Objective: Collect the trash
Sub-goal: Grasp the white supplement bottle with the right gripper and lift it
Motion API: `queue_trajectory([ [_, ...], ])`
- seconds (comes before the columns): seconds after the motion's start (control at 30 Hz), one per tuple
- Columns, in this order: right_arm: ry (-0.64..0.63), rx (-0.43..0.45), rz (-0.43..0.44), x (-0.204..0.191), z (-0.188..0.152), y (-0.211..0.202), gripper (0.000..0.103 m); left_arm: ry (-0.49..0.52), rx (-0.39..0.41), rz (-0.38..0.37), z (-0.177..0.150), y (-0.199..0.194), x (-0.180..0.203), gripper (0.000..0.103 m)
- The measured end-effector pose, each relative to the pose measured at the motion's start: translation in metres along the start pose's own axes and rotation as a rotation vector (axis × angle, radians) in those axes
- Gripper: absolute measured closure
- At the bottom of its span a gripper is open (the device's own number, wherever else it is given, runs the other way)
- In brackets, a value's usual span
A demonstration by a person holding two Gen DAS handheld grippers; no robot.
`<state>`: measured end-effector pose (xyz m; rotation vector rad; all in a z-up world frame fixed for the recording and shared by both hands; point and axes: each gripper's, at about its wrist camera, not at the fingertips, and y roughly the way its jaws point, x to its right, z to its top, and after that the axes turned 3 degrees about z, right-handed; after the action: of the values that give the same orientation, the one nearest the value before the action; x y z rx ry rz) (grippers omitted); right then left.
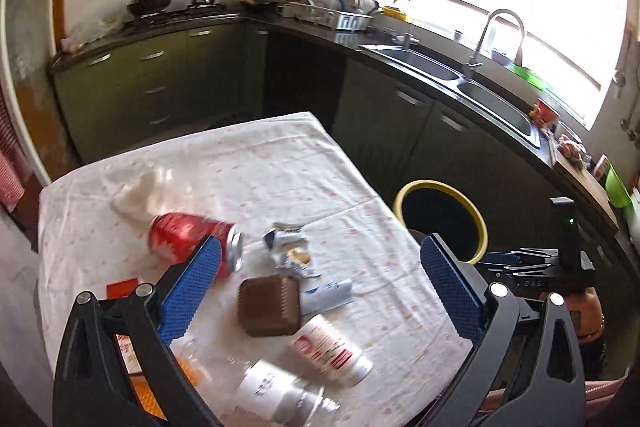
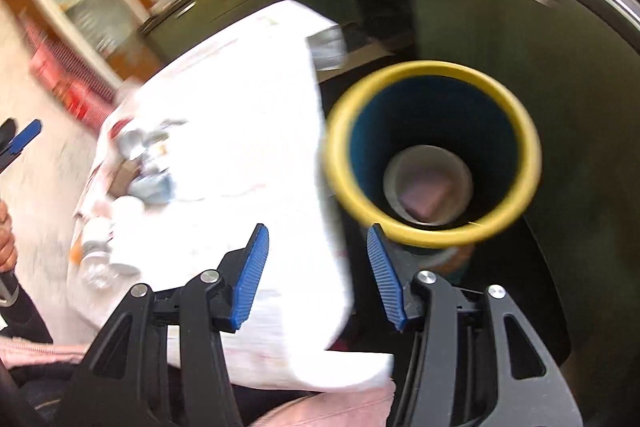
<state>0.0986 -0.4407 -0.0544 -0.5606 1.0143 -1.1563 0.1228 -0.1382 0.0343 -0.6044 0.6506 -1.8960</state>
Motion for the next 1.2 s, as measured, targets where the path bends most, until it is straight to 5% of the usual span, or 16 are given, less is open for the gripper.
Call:
queue_trajectory([
  [0.23, -0.215, -0.059, 0.119, -0.115, -0.002, 0.023, 0.054, -0.138, 0.015, 0.085, -0.064, -0.03, -0.07, 0.005],
  [0.47, -0.327, -0.108, 0.102, -0.186, -0.008, 0.06, 0.054, -0.196, 0.013, 0.142, -0.108, -0.041, -0.103, 0.005],
  [0.87, -0.309, -0.162, 0.019, -0.197, -0.013, 0.115, 0.054, -0.251, 0.005, 0.134, -0.131, -0.045, -0.13, 0.005],
  [1.2, -0.324, -0.144, 0.006, -0.197, -0.014, 0.113, 0.058, -0.246, -0.016, 0.122, -0.132, -0.036, -0.126, 0.005],
])
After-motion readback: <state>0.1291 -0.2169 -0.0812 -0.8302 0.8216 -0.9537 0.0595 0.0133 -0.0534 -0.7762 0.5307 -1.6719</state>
